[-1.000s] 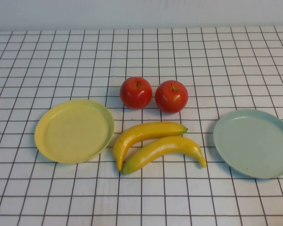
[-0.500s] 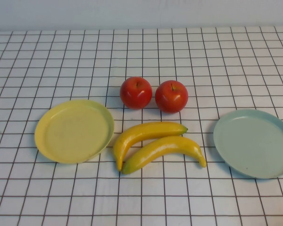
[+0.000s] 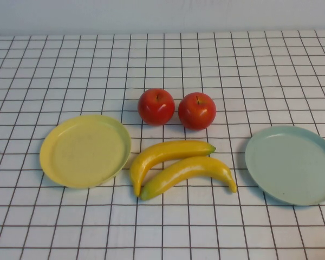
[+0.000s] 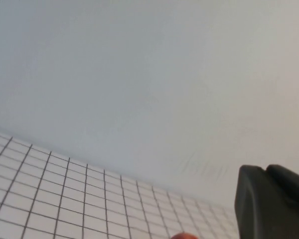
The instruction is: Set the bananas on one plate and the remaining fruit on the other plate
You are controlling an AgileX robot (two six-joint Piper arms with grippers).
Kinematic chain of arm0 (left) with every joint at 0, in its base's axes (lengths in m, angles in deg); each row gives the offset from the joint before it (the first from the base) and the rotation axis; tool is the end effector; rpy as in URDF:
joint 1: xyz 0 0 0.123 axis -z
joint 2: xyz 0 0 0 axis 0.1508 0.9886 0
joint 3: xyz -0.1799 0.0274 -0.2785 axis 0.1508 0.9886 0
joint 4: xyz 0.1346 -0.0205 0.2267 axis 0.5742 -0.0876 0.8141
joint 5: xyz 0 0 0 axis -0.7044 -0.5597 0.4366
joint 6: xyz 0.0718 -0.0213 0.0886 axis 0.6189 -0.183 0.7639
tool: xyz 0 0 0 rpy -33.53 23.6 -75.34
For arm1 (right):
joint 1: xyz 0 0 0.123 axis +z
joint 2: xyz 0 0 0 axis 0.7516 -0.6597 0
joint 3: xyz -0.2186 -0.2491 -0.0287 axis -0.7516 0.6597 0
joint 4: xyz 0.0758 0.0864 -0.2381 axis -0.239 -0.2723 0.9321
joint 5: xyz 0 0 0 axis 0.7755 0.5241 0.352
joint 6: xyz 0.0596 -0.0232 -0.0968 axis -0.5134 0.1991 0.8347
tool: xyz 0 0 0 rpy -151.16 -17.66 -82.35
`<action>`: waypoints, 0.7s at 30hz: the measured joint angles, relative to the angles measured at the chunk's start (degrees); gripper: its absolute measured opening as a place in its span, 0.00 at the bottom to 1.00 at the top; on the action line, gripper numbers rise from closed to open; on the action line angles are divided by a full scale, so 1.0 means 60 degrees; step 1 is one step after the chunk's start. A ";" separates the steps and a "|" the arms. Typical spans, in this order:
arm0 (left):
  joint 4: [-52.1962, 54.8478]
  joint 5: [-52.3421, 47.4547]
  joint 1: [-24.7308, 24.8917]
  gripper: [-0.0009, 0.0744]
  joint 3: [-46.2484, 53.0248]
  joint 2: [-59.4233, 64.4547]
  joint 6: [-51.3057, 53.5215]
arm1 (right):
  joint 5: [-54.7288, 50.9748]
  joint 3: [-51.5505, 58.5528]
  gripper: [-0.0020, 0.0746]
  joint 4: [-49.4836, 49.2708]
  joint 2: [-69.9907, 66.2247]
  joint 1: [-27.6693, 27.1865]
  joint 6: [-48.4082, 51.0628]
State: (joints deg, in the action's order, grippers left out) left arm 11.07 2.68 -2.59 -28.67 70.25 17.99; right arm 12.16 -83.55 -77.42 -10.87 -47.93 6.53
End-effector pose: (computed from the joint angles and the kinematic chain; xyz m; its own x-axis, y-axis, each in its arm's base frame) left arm 0.0422 -0.0096 0.2989 0.0765 -0.4907 -0.8680 0.2104 0.8589 -0.4670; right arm 0.0421 0.0014 0.1639 -0.2756 0.1936 -0.9416 0.0347 0.9809 0.1915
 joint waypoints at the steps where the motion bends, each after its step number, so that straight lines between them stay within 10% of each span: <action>1: 0.0160 -0.0510 0.0000 0.01 -0.0697 0.0460 0.0577 | 0.0000 0.0000 0.01 0.0000 0.0000 0.0000 0.0000; 21: 0.3963 -0.8298 0.1089 0.01 -1.0754 1.1444 0.2829 | 0.0000 0.0000 0.01 0.0000 0.0000 0.0000 0.0000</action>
State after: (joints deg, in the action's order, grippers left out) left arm 34.84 -47.11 3.95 -93.19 138.92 34.97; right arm 12.16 -83.55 -77.42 -10.87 -47.93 6.53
